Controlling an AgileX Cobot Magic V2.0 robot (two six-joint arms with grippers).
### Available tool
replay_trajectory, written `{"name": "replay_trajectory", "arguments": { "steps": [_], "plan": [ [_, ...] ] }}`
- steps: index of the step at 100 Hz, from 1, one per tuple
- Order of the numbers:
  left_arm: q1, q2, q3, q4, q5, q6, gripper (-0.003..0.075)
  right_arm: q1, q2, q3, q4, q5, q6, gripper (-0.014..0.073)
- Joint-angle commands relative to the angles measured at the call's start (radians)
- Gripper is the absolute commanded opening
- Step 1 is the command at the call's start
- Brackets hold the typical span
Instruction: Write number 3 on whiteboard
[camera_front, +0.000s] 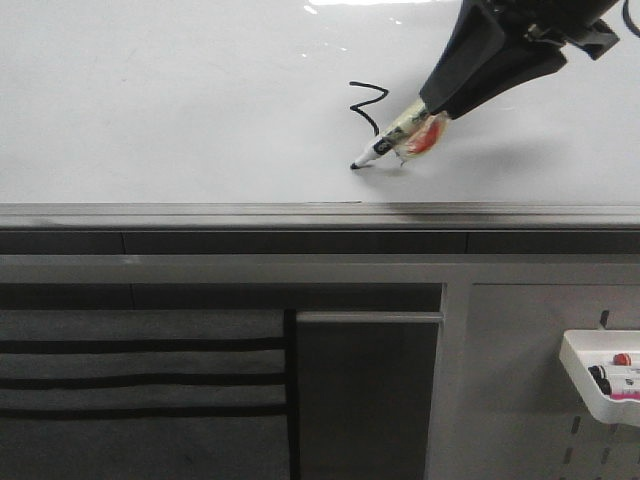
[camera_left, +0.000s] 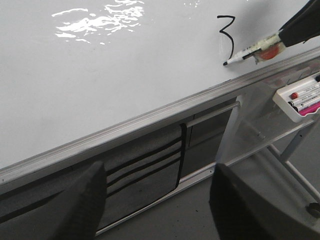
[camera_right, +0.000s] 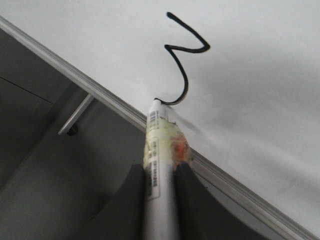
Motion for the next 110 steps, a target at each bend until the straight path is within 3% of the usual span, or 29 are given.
{"name": "replay_trajectory", "arguments": {
  "steps": [1, 36, 48, 61, 70, 94, 110],
  "plan": [
    [0.001, 0.0, -0.024, -0.002, -0.074, -0.013, 0.0419, 0.009, -0.016, -0.043, 0.013, -0.152, -0.001, -0.0039],
    [-0.001, 0.002, -0.024, -0.009, -0.085, -0.013, 0.0419, 0.012, -0.13, -0.08, 0.147, 0.071, -0.064, -0.0039],
    [-0.027, 0.036, -0.024, -0.097, -0.085, 0.134, 0.0419, 0.017, -0.216, -0.075, 0.147, 0.218, -0.121, -0.0039],
    [-0.098, 0.131, -0.033, -0.304, -0.079, 0.457, 0.0419, 0.048, -0.29, -0.075, 0.15, 0.413, -0.321, -0.0039],
    [-0.158, 0.22, -0.054, -0.395, -0.079, 0.595, 0.0419, 0.075, -0.313, -0.075, 0.15, 0.467, -0.394, -0.0039],
    [-0.32, 0.461, -0.194, -0.414, -0.096, 0.699, 0.0419, 0.111, -0.318, -0.075, 0.152, 0.52, -0.581, -0.0039],
    [-0.354, 0.56, -0.286, -0.414, -0.098, 0.725, 0.0419, 0.115, -0.318, -0.075, 0.137, 0.522, -0.674, -0.0039]
  ]
}}
